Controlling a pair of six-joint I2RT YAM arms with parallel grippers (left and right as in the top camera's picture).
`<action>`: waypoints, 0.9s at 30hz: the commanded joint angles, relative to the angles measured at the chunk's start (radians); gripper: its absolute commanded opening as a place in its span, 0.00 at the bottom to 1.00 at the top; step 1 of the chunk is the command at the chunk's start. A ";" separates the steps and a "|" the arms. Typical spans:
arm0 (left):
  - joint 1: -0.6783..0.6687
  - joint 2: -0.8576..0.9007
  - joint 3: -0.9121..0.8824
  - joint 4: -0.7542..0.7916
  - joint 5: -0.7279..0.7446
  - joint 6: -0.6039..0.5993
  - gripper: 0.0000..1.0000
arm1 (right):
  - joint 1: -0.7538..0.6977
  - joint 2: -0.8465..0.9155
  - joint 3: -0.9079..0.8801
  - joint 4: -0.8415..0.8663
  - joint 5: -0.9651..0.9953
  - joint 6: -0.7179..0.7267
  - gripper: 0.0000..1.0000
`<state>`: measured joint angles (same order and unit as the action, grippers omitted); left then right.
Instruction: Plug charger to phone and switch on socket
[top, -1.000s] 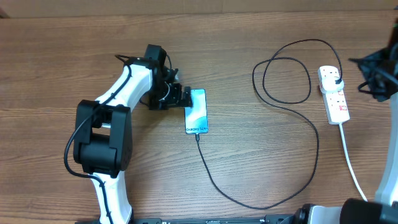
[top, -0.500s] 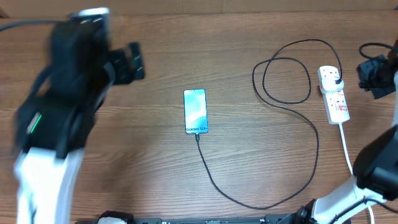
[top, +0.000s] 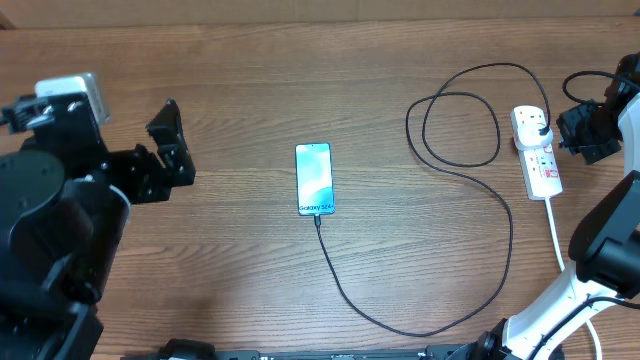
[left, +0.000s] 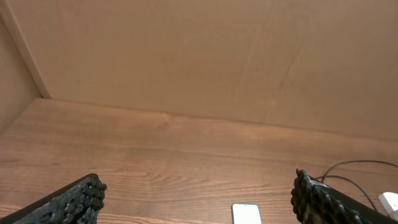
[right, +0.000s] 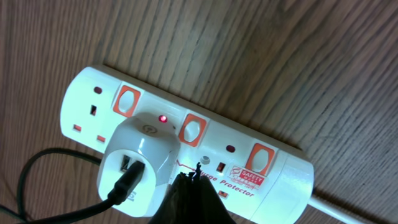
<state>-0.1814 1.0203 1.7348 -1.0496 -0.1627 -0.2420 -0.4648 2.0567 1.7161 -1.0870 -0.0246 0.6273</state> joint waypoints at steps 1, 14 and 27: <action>-0.002 -0.014 -0.010 -0.002 -0.021 -0.017 1.00 | -0.002 0.019 0.002 0.000 0.031 -0.008 0.04; -0.002 -0.013 -0.011 -0.030 -0.021 -0.017 1.00 | -0.001 0.039 0.002 0.024 0.030 -0.008 0.04; -0.002 -0.013 -0.011 -0.295 -0.021 -0.017 1.00 | 0.001 0.048 0.002 0.043 0.010 -0.009 0.04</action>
<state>-0.1814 1.0080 1.7321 -1.3094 -0.1696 -0.2451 -0.4648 2.0953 1.7161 -1.0473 -0.0109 0.6243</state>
